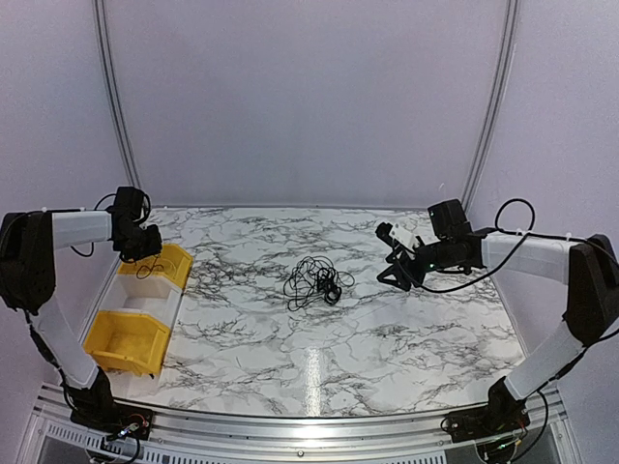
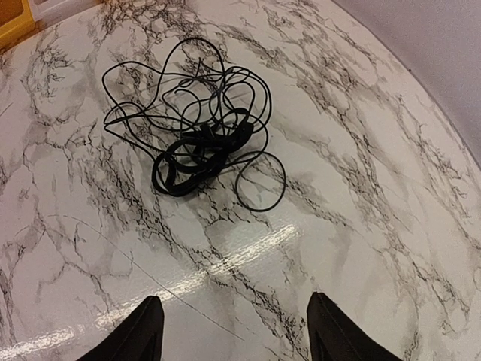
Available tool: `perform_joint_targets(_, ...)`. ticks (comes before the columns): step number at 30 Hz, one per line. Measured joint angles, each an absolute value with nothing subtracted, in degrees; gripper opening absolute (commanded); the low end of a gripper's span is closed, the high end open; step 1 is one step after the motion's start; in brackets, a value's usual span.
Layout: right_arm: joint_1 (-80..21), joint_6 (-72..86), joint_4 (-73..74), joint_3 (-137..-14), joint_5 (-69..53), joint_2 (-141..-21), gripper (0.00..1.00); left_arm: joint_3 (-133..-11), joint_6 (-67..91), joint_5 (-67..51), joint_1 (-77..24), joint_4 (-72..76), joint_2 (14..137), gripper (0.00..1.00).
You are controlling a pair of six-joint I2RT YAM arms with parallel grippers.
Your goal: Untangle the cables
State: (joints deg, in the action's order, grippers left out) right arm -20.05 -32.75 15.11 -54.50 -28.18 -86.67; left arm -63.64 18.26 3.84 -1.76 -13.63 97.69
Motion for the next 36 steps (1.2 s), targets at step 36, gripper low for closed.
perform_joint_targets(36, -21.3, -34.4, 17.4, -54.6, -28.4, -88.7, 0.65, -67.6, 14.7, 14.7, -22.7, -21.7, 101.0, 0.43)
